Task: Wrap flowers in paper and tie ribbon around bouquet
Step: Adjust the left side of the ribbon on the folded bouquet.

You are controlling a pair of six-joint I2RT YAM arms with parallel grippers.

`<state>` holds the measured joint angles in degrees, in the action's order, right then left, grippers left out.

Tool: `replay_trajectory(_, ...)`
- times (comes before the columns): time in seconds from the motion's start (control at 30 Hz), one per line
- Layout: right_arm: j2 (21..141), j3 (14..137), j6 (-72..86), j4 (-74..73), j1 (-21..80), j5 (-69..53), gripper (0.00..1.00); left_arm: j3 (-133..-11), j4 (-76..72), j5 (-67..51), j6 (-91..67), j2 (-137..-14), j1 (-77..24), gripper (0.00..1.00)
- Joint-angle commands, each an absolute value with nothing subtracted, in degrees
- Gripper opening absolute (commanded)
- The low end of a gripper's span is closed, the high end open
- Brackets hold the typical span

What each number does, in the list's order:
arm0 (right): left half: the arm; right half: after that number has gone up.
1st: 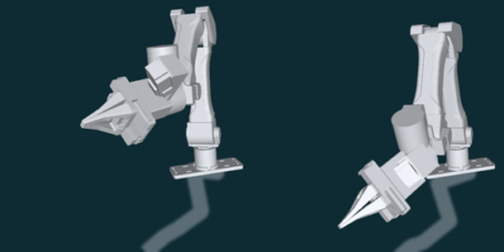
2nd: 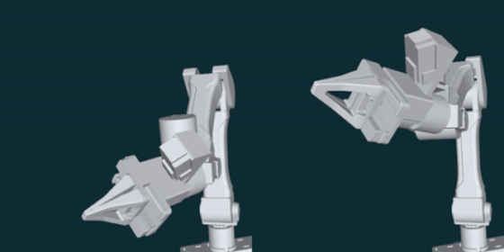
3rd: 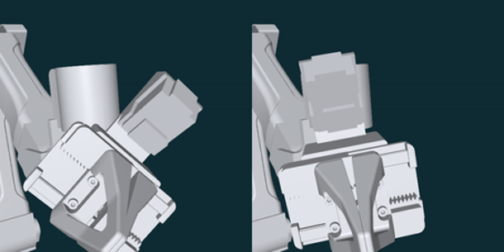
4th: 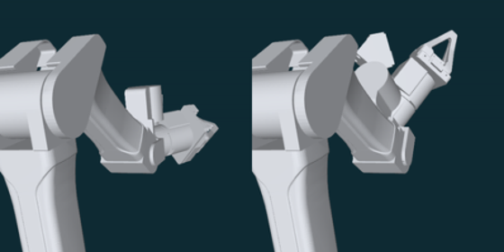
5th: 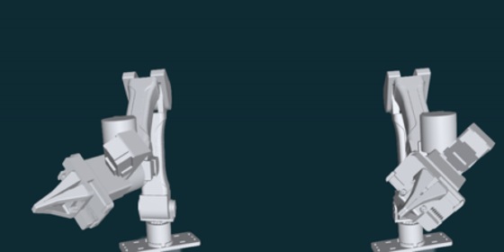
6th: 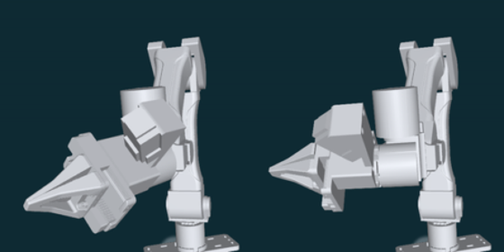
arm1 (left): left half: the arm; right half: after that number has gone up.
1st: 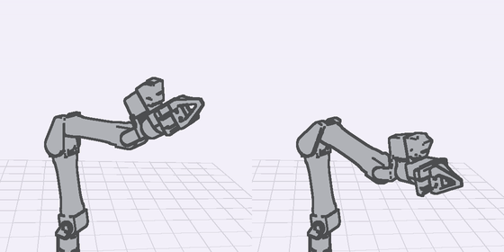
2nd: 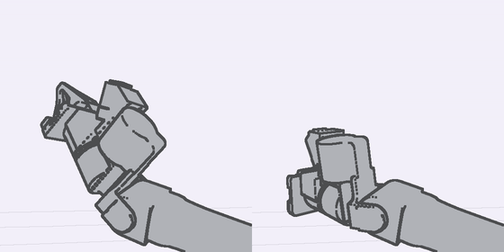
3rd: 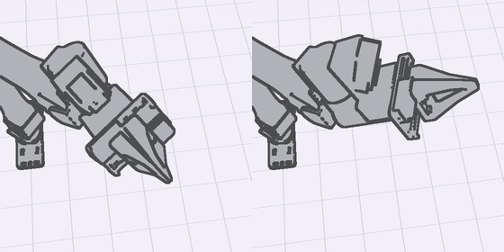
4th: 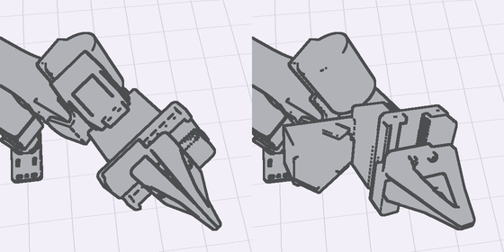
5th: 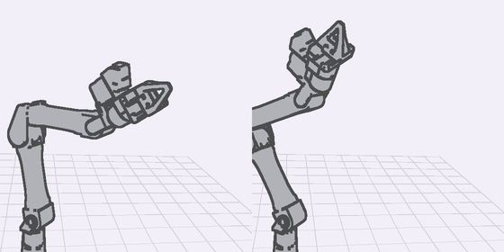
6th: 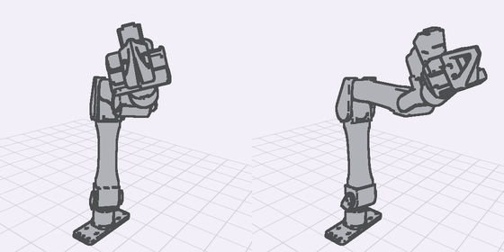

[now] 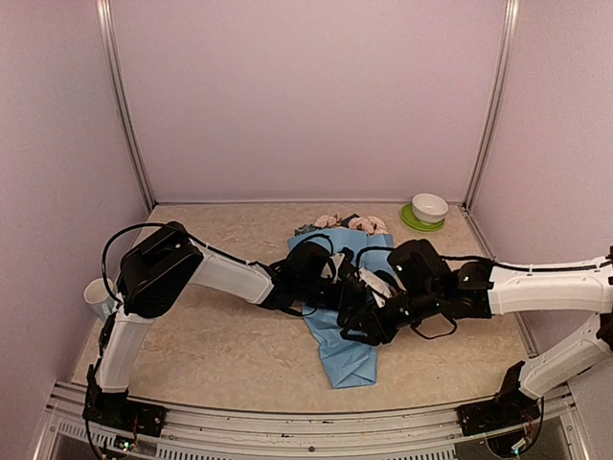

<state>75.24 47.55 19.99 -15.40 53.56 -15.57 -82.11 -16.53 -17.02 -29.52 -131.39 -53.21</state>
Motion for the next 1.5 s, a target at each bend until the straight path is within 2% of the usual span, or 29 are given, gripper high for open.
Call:
replay_trajectory(0.0, 81.6, 41.4, 23.2, -1.6, 55.4, -27.0, 0.26, -79.6, -11.5, -15.8, -28.8, -130.9, -53.3, 0.0)
replay_trajectory(0.1, 87.3, 38.2, 23.6, 2.1, 55.3, -27.1, 0.16, -79.4, -11.6, -15.9, -28.9, -130.8, -53.4, 0.0)
replay_trajectory(0.3, 92.9, 30.4, 28.4, 4.2, 55.2, -23.8, 0.09, -79.9, -11.5, -16.2, -28.7, -130.6, -53.4, 0.0)
replay_trajectory(0.5, 93.4, 25.1, 31.9, 4.4, 54.7, -20.8, 0.07, -78.8, -10.6, -15.9, -28.2, -126.9, -52.6, 0.0)
replay_trajectory(0.83, 91.9, 23.8, 32.0, 6.0, 54.7, -21.2, 0.06, -74.9, 1.2, -8.3, -20.2, -105.4, -52.4, 0.0)
replay_trajectory(1.07, 91.8, 24.2, 31.5, 6.5, 54.7, -22.0, 0.06, -81.9, 12.2, -8.8, -13.7, -101.7, -56.1, 0.0)
replay_trajectory(1.27, 92.0, 24.4, 31.6, 6.6, 54.7, -22.0, 0.05, -83.7, 16.0, -12.4, -11.7, -99.8, -58.1, 0.0)
replay_trajectory(1.47, 92.2, 24.8, 31.6, 7.0, 54.7, -22.5, 0.06, -78.0, 14.3, -24.5, -4.7, -91.3, -61.8, 0.0)
